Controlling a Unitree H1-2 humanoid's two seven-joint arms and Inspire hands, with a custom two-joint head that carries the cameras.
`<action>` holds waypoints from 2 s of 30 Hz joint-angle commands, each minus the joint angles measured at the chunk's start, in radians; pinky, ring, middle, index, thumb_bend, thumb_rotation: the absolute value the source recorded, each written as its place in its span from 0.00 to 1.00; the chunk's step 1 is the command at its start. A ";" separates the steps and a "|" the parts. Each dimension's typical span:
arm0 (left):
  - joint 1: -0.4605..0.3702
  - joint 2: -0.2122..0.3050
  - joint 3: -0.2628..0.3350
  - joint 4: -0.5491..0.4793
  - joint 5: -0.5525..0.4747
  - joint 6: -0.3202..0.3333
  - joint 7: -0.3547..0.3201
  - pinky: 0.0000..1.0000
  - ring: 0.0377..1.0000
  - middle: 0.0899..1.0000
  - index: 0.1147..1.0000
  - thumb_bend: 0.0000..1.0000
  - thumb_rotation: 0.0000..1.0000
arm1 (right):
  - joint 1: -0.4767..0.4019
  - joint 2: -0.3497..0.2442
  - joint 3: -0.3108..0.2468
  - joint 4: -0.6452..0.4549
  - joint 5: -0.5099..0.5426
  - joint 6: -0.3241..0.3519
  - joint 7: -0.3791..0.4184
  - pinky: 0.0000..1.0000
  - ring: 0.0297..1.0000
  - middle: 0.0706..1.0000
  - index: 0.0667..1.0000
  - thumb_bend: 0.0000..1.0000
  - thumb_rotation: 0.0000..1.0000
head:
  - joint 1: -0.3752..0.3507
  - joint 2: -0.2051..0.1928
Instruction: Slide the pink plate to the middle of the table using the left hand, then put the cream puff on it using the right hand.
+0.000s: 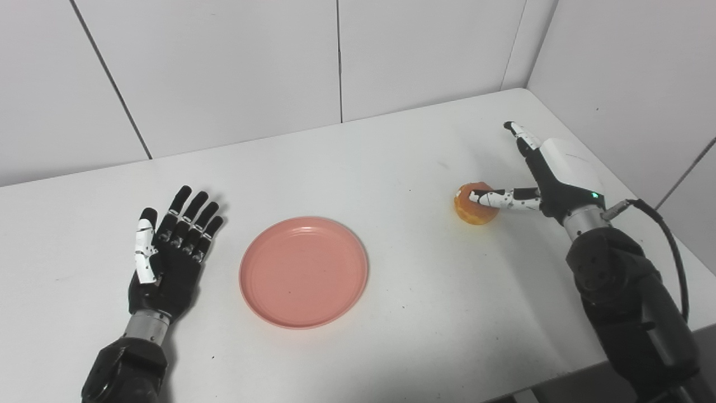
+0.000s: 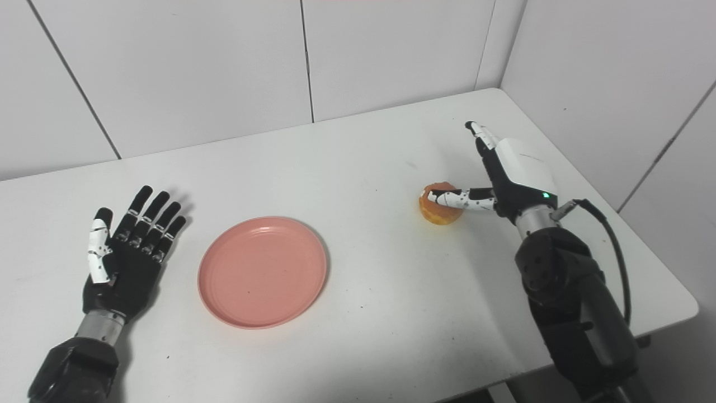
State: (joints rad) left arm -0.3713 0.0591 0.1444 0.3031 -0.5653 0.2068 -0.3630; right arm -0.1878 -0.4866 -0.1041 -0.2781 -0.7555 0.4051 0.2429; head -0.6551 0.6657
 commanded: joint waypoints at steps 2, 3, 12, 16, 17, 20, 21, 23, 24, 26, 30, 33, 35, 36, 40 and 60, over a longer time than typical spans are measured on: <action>0.071 0.012 -0.001 0.039 0.029 0.084 0.049 0.97 0.92 0.92 0.91 0.41 1.00 | -0.037 -0.027 0.006 0.006 0.000 0.020 0.004 0.79 0.89 0.93 0.93 0.94 0.58 | 0.006 0.003; 0.073 0.012 -0.002 0.034 0.030 0.086 0.050 0.97 0.92 0.92 0.91 0.40 1.00 | -0.040 -0.025 0.009 0.009 0.002 0.025 0.007 0.79 0.89 0.93 0.93 0.94 0.58 | 0.004 0.006; 0.082 0.020 -0.014 0.014 0.039 0.084 0.050 0.96 0.92 0.92 0.91 0.41 1.00 | -0.072 -0.010 0.044 0.058 0.018 0.043 0.011 0.73 0.87 0.92 0.92 0.92 0.52 | 0.004 0.020; 0.082 0.021 -0.015 0.016 0.036 0.081 0.045 0.97 0.93 0.92 0.92 0.41 1.00 | -0.081 -0.005 0.064 0.075 0.018 0.048 0.004 0.70 0.86 0.94 0.92 0.93 0.51 | 0.007 0.028; 0.082 0.021 -0.016 0.015 0.036 0.080 0.044 0.97 0.93 0.92 0.92 0.42 1.00 | -0.082 -0.005 0.067 0.078 0.020 0.047 0.001 0.71 0.86 0.92 0.92 0.93 0.51 | 0.007 0.028; 0.083 0.021 -0.018 0.012 0.036 0.083 0.046 0.97 0.93 0.92 0.91 0.42 1.00 | -0.085 -0.006 0.073 0.093 0.035 0.038 -0.007 0.72 0.86 0.91 0.92 0.94 0.50 | 0.010 0.031; 0.084 0.021 -0.018 0.011 0.036 0.083 0.046 0.97 0.93 0.93 0.92 0.42 1.00 | -0.085 -0.006 0.075 0.097 0.039 0.037 -0.009 0.73 0.86 0.91 0.92 0.94 0.50 | 0.010 0.032; 0.086 0.021 -0.018 0.006 0.036 0.086 0.048 0.97 0.93 0.93 0.92 0.42 1.00 | -0.086 -0.006 0.079 0.106 0.042 0.032 -0.015 0.74 0.86 0.91 0.91 0.94 0.50 | 0.009 0.037; 0.087 0.021 -0.018 0.002 0.036 0.089 0.050 0.96 0.93 0.92 0.91 0.42 1.00 | -0.086 -0.005 0.079 0.109 0.044 0.032 -0.019 0.74 0.86 0.91 0.91 0.94 0.49 | 0.009 0.037; 0.089 0.020 -0.018 -0.003 0.035 0.091 0.052 0.97 0.92 0.92 0.91 0.42 1.00 | -0.087 -0.002 0.079 0.114 0.050 0.030 -0.025 0.73 0.85 0.90 0.91 0.94 0.48 | 0.009 0.039; 0.089 0.023 -0.020 -0.004 0.035 0.091 0.047 0.97 0.93 0.92 0.91 0.43 1.00 | -0.088 -0.007 0.083 0.119 0.060 0.034 -0.024 0.73 0.85 0.90 0.91 0.94 0.47 | 0.007 0.043; 0.089 0.021 -0.019 -0.008 0.035 0.097 0.055 0.97 0.92 0.91 0.90 0.43 1.00 | -0.090 -0.015 0.088 0.128 0.061 0.041 -0.019 0.74 0.86 0.91 0.91 0.93 0.46 | 0.005 0.049; 0.090 0.022 -0.019 -0.011 0.033 0.100 0.053 0.97 0.93 0.92 0.91 0.43 1.00 | -0.090 -0.017 0.089 0.130 0.062 0.044 -0.018 0.74 0.86 0.91 0.91 0.93 0.45 | 0.006 0.051; 0.090 0.023 -0.021 -0.012 0.037 0.098 0.054 0.97 0.93 0.92 0.91 0.43 1.00 | -0.090 -0.018 0.090 0.134 0.060 0.046 -0.018 0.74 0.86 0.91 0.91 0.93 0.45 | 0.006 0.051; 0.092 0.027 -0.027 -0.013 0.046 0.090 0.053 0.96 0.92 0.92 0.91 0.43 1.00 | -0.090 -0.022 0.092 0.152 0.064 0.040 -0.023 0.74 0.86 0.91 0.91 0.92 0.42 | 0.008 0.055; 0.096 0.026 -0.028 -0.028 0.035 0.096 0.052 0.97 0.93 0.93 0.92 0.43 1.00 | -0.094 -0.014 0.093 0.244 0.162 -0.075 -0.139 0.56 0.62 0.65 0.65 0.76 0.12 | 0.016 0.067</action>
State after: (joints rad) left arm -0.3294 0.0737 0.1226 0.2348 -0.5629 0.2192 -0.3562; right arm -0.2565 -0.4865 -0.0062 -0.0368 -0.6078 0.3809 0.1217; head -0.6397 0.7317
